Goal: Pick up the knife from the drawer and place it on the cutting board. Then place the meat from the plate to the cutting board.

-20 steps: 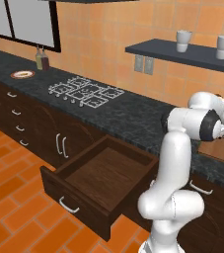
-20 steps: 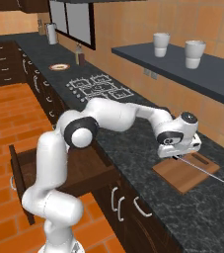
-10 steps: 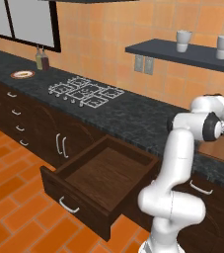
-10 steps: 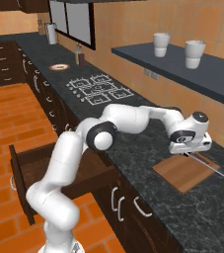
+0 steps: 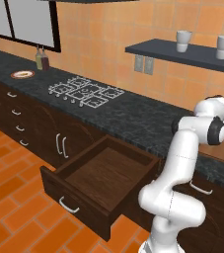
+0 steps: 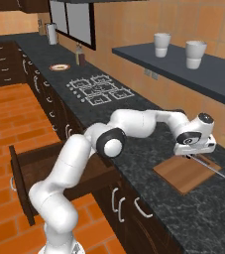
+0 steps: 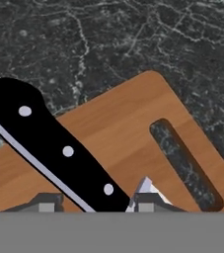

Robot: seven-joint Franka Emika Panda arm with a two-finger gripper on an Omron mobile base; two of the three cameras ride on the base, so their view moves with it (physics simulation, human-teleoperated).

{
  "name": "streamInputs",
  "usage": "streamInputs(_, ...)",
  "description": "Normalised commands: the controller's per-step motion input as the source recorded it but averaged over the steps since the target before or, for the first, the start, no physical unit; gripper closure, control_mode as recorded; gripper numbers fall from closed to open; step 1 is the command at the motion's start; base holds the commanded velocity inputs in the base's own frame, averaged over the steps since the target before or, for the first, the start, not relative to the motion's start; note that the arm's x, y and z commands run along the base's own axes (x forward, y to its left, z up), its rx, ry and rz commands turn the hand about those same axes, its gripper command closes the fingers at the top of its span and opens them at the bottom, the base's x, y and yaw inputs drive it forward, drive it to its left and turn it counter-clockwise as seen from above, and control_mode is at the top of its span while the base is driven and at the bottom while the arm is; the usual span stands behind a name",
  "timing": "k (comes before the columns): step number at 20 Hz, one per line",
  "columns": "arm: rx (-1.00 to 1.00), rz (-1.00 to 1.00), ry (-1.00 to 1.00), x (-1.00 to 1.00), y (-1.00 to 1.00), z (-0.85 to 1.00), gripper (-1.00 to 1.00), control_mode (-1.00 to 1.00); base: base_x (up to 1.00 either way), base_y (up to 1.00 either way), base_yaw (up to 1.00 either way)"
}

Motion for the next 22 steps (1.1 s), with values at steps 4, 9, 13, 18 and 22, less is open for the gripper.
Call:
streamInputs(4,-0.1,-0.02,0.0,0.0,0.39,0.0,-1.0,-1.0,0.0,0.0,0.0)
streamInputs(9,-0.01,-0.07,-0.03,-0.16,0.11,0.0,-1.0,-1.0,0.0,0.0,0.0)
streamInputs(13,-0.04,-0.08,-0.06,-0.26,0.04,0.27,-1.0,-1.0,0.0,0.0,0.0)
streamInputs(18,-0.09,-0.1,-0.02,-0.87,0.6,0.53,-1.0,-1.0,0.0,0.0,0.0)
streamInputs(22,-0.09,-0.07,0.0,-0.93,1.0,0.38,-1.0,-1.0,0.0,0.0,0.0)
